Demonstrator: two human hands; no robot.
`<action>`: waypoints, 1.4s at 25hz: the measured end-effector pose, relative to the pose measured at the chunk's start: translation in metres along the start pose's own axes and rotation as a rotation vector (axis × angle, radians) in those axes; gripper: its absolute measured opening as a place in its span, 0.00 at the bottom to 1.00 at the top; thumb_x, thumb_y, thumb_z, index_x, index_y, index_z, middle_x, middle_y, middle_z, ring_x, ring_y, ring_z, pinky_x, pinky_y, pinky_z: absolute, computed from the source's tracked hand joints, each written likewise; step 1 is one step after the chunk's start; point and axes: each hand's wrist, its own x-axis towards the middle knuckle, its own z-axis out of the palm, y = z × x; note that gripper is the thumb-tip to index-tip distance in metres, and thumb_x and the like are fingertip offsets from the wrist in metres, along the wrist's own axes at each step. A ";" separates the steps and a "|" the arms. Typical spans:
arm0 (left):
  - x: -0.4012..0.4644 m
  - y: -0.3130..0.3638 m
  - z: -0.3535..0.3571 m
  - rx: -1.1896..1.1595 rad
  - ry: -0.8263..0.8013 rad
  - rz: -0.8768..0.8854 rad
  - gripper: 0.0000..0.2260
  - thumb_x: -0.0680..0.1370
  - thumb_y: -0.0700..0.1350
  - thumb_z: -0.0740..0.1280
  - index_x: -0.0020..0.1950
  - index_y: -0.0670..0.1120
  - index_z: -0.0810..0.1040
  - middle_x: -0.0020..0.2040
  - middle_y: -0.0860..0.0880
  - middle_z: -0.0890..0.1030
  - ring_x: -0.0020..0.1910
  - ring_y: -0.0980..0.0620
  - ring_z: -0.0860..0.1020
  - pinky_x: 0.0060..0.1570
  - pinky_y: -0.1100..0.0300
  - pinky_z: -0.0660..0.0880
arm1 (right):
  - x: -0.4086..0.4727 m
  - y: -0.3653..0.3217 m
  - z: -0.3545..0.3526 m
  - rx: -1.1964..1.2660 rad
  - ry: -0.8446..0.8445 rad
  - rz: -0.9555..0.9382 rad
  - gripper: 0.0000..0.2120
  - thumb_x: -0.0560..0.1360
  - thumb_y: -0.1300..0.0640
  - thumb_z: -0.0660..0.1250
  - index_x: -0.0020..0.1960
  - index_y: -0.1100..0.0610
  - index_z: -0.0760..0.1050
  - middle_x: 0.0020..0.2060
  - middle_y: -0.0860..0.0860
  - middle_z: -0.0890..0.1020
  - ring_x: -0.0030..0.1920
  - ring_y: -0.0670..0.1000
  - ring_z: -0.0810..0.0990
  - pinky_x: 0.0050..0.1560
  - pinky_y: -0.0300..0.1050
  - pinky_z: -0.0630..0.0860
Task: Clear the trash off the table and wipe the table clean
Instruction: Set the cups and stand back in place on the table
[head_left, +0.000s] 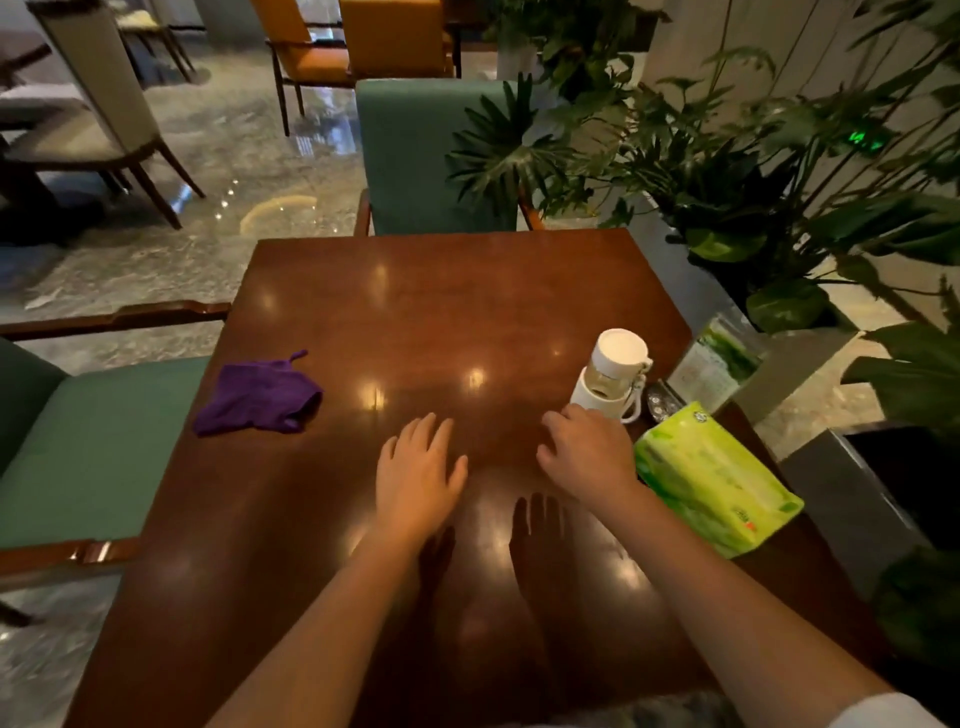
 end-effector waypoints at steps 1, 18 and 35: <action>-0.005 0.007 0.008 -0.004 -0.018 -0.028 0.24 0.78 0.55 0.57 0.73 0.49 0.60 0.74 0.46 0.62 0.73 0.49 0.58 0.70 0.49 0.57 | -0.002 0.011 0.002 -0.004 0.004 0.008 0.14 0.74 0.50 0.60 0.57 0.54 0.73 0.52 0.54 0.77 0.53 0.57 0.75 0.48 0.49 0.70; -0.055 0.007 0.122 0.132 -0.256 -0.171 0.33 0.73 0.66 0.51 0.75 0.56 0.51 0.76 0.48 0.50 0.75 0.48 0.43 0.66 0.36 0.40 | 0.088 0.107 0.027 -0.121 0.162 0.138 0.32 0.74 0.44 0.63 0.74 0.46 0.53 0.75 0.58 0.52 0.74 0.61 0.50 0.65 0.66 0.58; -0.055 0.005 0.121 0.091 -0.265 -0.181 0.33 0.72 0.66 0.55 0.75 0.55 0.54 0.76 0.47 0.55 0.75 0.46 0.47 0.65 0.34 0.43 | 0.145 -0.053 0.010 0.372 0.198 -0.406 0.22 0.67 0.57 0.70 0.60 0.53 0.72 0.61 0.57 0.73 0.54 0.62 0.74 0.49 0.53 0.73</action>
